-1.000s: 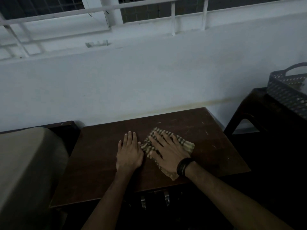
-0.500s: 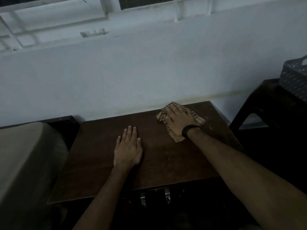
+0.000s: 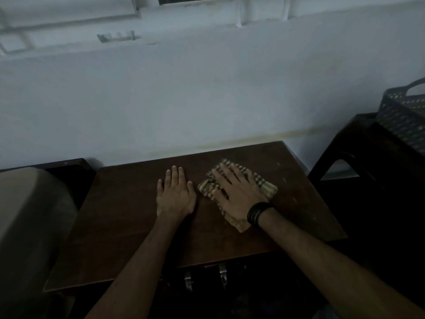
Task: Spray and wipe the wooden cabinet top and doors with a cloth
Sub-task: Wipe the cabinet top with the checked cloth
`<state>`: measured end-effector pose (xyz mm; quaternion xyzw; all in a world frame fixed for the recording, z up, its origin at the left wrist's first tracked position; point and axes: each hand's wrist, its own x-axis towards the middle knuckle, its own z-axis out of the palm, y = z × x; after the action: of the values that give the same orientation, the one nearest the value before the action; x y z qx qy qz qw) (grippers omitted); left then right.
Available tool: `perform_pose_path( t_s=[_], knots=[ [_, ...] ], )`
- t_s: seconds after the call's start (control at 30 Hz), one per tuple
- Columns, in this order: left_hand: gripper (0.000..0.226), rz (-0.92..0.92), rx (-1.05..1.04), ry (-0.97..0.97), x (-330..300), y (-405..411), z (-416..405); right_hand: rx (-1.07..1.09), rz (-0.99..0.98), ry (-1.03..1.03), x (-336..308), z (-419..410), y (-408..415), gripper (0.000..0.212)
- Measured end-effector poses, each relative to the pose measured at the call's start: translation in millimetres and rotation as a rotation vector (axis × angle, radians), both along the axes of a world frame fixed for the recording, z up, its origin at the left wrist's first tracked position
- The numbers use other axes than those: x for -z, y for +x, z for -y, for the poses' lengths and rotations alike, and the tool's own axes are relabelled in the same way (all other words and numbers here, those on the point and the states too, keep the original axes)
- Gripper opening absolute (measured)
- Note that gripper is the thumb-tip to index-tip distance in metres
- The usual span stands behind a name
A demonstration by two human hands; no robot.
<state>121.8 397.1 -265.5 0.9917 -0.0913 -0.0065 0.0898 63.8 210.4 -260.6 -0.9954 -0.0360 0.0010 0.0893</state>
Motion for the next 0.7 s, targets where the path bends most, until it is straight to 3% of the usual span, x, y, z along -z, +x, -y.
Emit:
perform_pose_path(
  t_s=[0.27,0.53,0.7],
  knots=[
    [0.061,0.011,0.026,0.018,-1,4,1,0.026,-0.062,-0.017,4,10,70,0.066],
    [0.059,0.001,0.042,0.016,-2,3,-2,-0.034,0.016,0.014,-1,-9,-41,0.062],
    [0.059,0.000,0.057,0.022,-2,-2,-7,0.042,0.024,-0.008,2,39,-82,0.059]
  ],
)
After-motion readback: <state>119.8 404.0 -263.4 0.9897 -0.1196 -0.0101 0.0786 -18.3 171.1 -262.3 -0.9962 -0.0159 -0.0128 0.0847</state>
